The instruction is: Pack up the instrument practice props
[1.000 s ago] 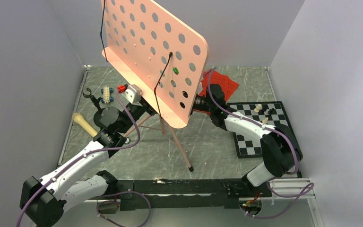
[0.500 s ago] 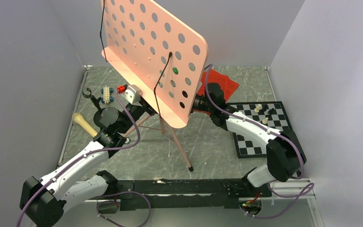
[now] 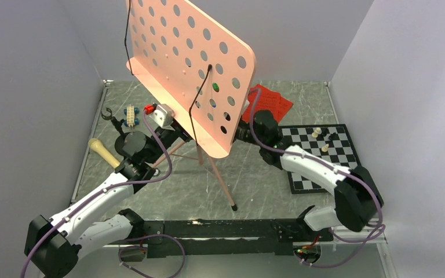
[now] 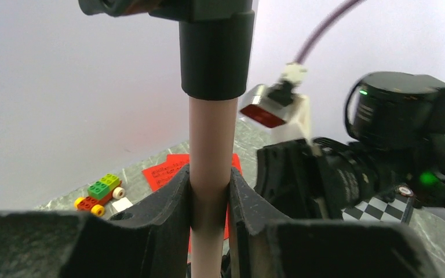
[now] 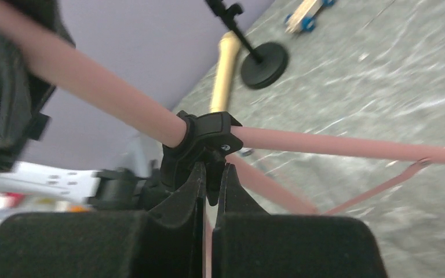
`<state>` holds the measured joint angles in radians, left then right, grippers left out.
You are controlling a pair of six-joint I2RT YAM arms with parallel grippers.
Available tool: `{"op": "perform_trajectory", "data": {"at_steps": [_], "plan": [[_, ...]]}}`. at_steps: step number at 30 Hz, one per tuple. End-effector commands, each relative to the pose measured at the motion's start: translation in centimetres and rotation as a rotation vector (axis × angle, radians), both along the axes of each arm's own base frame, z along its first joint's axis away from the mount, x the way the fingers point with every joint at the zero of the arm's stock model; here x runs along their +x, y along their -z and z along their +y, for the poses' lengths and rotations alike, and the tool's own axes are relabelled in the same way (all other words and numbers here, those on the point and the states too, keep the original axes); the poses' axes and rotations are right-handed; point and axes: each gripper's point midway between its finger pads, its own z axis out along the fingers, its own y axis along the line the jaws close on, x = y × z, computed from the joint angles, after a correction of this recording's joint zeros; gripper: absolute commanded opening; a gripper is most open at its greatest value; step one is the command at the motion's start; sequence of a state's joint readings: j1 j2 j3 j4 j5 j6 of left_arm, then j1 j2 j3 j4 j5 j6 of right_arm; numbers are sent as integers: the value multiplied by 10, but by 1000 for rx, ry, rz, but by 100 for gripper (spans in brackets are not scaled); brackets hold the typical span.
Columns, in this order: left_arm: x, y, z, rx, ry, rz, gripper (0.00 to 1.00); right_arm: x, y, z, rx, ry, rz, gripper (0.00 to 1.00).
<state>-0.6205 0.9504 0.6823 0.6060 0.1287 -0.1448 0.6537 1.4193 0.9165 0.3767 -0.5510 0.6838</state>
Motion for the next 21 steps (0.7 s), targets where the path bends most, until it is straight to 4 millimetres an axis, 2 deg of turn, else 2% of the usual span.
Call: {"op": "perform_trajectory", "data": {"at_steps": [1, 2, 3, 10, 15, 18, 21], "plan": [[9, 41, -4, 39, -2, 148, 0, 5, 11, -23, -224, 165, -547, 0], [9, 43, -4, 38, -5, 154, 0, 0, 9, -22, -258, 169, -654, 0], [10, 43, -4, 35, -7, 158, 0, 4, 17, -27, -332, 203, -735, 0], [12, 51, -3, 34, -17, 187, 0, 15, 24, -42, -554, 309, -1068, 0], [13, 60, -3, 32, -23, 212, 0, 14, 40, -44, -792, 311, -1370, 0], [15, 67, -5, 28, -20, 229, 0, 17, 33, -49, -928, 397, -1549, 0], [15, 71, -7, 27, -11, 242, 0, 20, 27, -56, -1016, 511, -1617, 0]]}}
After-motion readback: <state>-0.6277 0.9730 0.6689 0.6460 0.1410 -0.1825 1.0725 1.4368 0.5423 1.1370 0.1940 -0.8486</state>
